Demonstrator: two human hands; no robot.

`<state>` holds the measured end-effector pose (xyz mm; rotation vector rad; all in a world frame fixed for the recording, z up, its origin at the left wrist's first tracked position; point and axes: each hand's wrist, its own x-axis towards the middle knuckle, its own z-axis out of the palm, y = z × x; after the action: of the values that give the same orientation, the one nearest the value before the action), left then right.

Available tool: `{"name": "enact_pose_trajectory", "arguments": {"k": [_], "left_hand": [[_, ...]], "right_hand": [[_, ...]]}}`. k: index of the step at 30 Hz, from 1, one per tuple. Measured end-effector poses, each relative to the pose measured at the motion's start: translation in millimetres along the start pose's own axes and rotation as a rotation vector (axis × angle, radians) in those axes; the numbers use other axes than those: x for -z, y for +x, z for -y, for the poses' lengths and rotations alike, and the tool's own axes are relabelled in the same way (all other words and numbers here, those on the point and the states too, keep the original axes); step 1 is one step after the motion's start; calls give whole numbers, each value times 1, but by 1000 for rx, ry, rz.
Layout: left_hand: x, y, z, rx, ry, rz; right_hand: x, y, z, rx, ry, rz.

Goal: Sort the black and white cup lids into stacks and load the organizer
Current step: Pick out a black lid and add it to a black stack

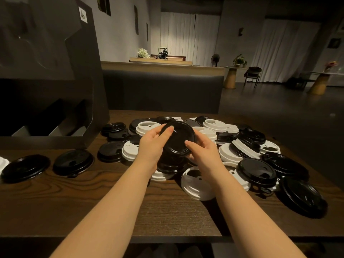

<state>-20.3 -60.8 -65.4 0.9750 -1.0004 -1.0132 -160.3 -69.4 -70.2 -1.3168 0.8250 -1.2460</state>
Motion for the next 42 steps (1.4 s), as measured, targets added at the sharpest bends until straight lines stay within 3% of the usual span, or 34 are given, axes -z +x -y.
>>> {"name": "enact_pose_trajectory", "arguments": {"k": [4, 13, 19, 26, 32, 42], "left_hand": [[-1, 0, 0, 13, -22, -9], [-1, -2, 0, 6, -41, 37], [-1, -1, 0, 47, -45, 9], [-2, -7, -2, 55, -87, 88], [-4, -4, -3, -14, 27, 21], [-4, -3, -4, -59, 9, -47]], "right_hand": [[0, 0, -1, -52, 150, -26], [-1, -1, -1, 2, 44, -30], [-2, -3, 2, -58, 121, -36], [-4, -5, 4, -16, 115, -71], [-8, -8, 5, 19, 27, -78], [-10, -8, 6, 45, 35, -47]]}}
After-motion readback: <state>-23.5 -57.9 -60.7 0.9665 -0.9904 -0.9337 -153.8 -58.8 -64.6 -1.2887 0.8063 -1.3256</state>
